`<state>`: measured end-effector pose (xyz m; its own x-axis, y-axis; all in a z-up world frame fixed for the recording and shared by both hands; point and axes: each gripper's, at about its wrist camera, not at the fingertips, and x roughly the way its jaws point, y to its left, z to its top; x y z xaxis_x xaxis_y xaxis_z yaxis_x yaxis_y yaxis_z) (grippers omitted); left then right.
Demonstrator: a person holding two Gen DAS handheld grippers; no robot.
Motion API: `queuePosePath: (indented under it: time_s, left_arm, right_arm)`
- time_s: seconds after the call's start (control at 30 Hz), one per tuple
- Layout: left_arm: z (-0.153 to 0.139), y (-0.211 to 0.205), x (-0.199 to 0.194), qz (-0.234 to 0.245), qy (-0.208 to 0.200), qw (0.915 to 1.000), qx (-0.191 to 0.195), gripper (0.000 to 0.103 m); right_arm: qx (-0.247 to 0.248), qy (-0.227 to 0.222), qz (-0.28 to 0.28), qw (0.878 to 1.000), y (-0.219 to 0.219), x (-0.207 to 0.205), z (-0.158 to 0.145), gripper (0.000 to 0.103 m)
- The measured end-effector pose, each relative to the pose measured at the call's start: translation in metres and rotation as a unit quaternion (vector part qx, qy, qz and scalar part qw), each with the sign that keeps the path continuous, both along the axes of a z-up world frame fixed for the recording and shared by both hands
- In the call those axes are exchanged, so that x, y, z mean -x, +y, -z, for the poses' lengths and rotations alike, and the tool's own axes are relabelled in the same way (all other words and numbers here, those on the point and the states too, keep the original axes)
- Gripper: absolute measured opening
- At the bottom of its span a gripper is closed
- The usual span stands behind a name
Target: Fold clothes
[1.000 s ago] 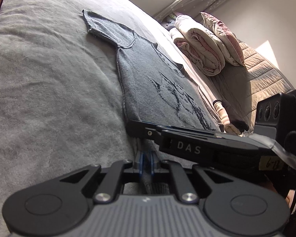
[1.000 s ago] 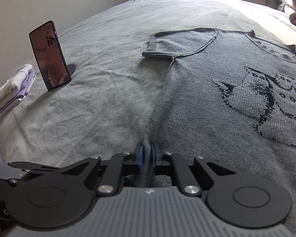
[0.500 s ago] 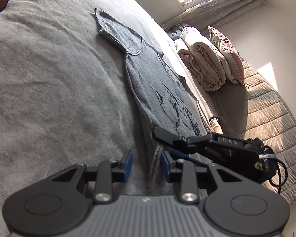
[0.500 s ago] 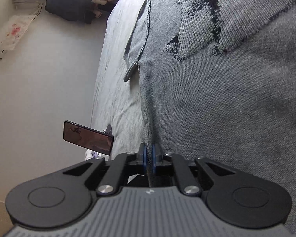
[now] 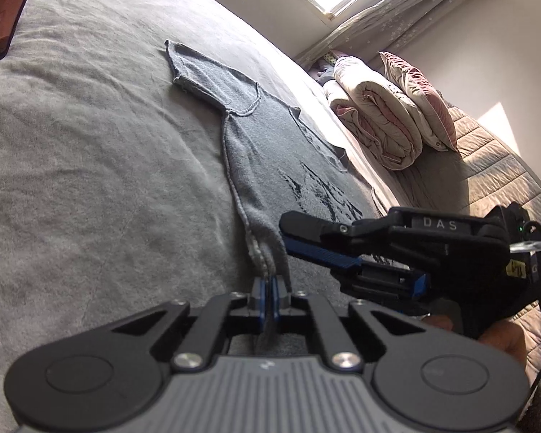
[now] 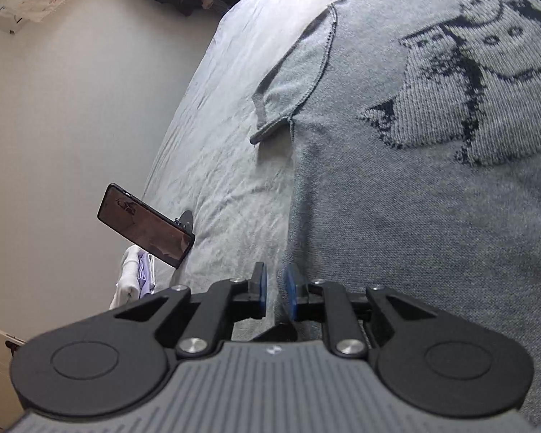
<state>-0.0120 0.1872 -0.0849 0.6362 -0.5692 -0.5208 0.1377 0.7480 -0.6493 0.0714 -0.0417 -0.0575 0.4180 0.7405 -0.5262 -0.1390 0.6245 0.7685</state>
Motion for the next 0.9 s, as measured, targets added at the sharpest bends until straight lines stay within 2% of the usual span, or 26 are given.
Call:
queuePosePath:
  time_s: [0.13,0.27,0.33,0.43,0.67,0.9]
  left_arm:
    - [-0.001,-0.003,-0.001,0.001,0.0,1.0,-0.009,0.004]
    - [0.001,-0.002,-0.002,0.002,0.007,0.9999,-0.011,0.004]
    - [0.002,-0.002,-0.003,0.003,0.012,0.9999,-0.009,0.004]
    - [0.004,-0.002,-0.003,0.006,0.015,0.9999,-0.006,0.004]
    - [0.003,-0.003,0.0,0.013,0.019,0.9997,0.0,0.004]
    - [0.0,-0.004,0.004,0.021,0.015,0.9996,0.005,0.004]
  right_arm:
    - [0.02,-0.024,-0.021,0.999,0.02,-0.004,-0.016,0.019]
    - [0.085,-0.03,-0.029,0.995,0.028,-0.012,-0.005,0.019]
    - [0.124,-0.044,-0.034,0.991,0.031,-0.009,-0.001,0.022]
    - [0.161,-0.066,-0.051,0.983,0.033,-0.002,-0.002,0.031]
    - [0.266,-0.126,-0.075,0.953,0.055,0.011,-0.008,0.031]
    - [0.303,-0.144,-0.079,0.939,0.058,0.019,-0.008,0.03]
